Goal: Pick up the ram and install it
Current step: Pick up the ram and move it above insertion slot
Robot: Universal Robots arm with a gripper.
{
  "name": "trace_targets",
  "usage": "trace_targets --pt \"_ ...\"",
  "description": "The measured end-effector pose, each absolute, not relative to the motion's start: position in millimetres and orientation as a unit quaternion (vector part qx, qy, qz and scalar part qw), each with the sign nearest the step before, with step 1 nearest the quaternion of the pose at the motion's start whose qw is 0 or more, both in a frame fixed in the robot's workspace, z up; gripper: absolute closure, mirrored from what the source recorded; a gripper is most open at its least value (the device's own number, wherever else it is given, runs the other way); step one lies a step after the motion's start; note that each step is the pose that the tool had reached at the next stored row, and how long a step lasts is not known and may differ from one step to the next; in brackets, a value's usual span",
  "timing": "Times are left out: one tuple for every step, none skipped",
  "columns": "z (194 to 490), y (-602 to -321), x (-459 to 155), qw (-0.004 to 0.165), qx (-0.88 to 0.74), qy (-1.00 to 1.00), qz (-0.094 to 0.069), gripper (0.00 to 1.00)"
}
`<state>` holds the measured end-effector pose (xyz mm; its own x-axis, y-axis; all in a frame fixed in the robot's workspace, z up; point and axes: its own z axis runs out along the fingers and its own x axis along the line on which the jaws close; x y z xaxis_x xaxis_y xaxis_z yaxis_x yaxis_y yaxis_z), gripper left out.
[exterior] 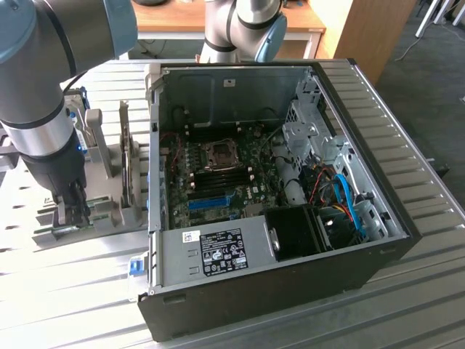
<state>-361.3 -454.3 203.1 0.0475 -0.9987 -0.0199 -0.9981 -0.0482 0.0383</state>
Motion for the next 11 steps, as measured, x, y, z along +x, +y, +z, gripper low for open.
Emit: trace_targets --pt "203.1 -453.8 -361.3 0.007 0.724 -0.69 -0.02 0.76" --pt "203.2 -453.4 -361.4 0.007 0.724 -0.69 -0.02 0.76" --pt "203.1 -452.8 -361.5 0.007 0.724 -0.69 -0.02 0.76" --pt "203.1 -452.6 -361.5 0.007 0.724 -0.69 -0.02 0.76" --pt "203.1 -452.7 -361.5 0.007 0.724 -0.69 -0.02 0.76" --pt "203.1 -452.6 -361.5 0.007 0.724 -0.69 -0.02 0.76" --pt "203.1 -452.6 -361.5 0.007 0.724 -0.69 -0.02 0.76" --pt "203.1 -452.6 -361.5 0.007 0.724 -0.69 -0.02 0.76" --pt "203.1 -452.6 -361.5 0.007 0.724 -0.69 -0.02 0.76" --pt "203.1 -452.6 -361.5 0.007 0.724 -0.69 -0.02 0.76" --pt "203.2 -452.6 -361.5 0.007 0.724 -0.69 -0.02 0.76"
